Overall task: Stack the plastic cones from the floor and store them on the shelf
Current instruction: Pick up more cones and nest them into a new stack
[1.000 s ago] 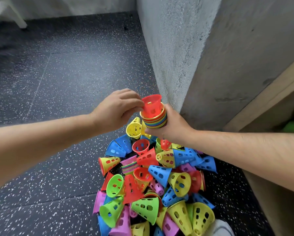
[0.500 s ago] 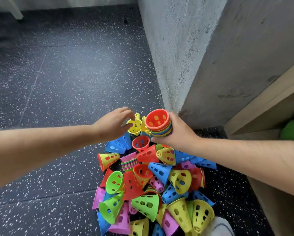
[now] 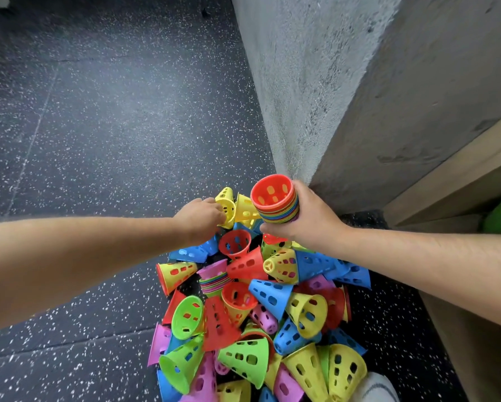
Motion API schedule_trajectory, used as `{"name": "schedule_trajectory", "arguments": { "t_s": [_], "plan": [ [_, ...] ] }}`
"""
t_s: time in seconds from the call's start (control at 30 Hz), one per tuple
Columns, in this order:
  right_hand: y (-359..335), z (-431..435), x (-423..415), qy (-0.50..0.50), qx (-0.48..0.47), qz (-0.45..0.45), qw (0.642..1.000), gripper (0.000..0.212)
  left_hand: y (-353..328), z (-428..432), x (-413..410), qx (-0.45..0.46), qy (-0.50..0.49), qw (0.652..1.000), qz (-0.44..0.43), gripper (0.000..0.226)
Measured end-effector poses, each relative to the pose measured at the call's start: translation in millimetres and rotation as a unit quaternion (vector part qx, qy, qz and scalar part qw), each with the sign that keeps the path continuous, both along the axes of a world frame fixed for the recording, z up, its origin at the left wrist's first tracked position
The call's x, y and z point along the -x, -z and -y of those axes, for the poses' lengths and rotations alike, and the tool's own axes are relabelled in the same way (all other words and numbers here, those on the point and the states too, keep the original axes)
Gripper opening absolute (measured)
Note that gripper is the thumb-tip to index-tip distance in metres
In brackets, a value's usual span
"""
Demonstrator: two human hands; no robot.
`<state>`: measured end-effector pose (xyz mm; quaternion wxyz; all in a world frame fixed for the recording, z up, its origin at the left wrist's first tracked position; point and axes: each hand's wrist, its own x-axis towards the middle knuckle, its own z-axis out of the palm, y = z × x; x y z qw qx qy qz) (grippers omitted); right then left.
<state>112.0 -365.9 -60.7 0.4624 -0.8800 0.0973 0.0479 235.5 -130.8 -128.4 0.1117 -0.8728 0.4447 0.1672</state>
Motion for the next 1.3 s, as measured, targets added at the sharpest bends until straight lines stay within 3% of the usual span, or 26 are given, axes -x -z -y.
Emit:
{"name": "schedule_trajectory", "arguments": {
  "t_s": [0.3, 0.4, 0.57, 0.8, 0.97, 1.03, 1.17, 1.3],
  "plan": [
    [-0.8, 3.3, 0.3, -0.005, 0.007, 0.010, 1.000, 0.082, -39.9, -21.8, -10.8, 0.222, -0.054, 0.973, 0.020, 0.017],
    [-3.1, -2.0, -1.2, -0.010, -0.001, 0.012, 1.000, 0.083, -69.4, -26.8, -7.3, 0.319, -0.054, 0.945, 0.050, 0.028],
    [-12.1, -14.5, -1.4, -0.016, -0.014, 0.020, 1.000, 0.085, -121.2, -14.6, 16.7, 0.452, -0.043, 0.889, 0.065, 0.021],
    [-19.9, -28.4, 3.4, -0.023, -0.001, 0.019, 1.000, 0.079, -153.6, -5.6, 41.1, 0.504, 0.001, 0.859, 0.094, 0.020],
    [-24.0, -35.7, 0.1, -0.021, 0.008, 0.037, 0.999, 0.078, -140.5, 3.1, 46.4, 0.411, 0.064, 0.907, -0.066, 0.038],
    [-24.1, -36.2, -1.6, -0.011, -0.006, 0.035, 0.999, 0.076, -135.1, 3.4, 44.2, 0.396, 0.077, 0.909, -0.102, 0.044],
    [-22.9, -28.2, -3.9, 0.000, -0.016, 0.024, 1.000, 0.077, -126.1, 1.9, 26.1, 0.456, 0.029, 0.888, 0.041, 0.042],
    [-20.1, -19.9, -5.2, 0.007, -0.004, 0.019, 1.000, 0.076, -94.4, 2.6, 3.4, 0.427, -0.016, 0.903, 0.043, 0.035]
  ]
}}
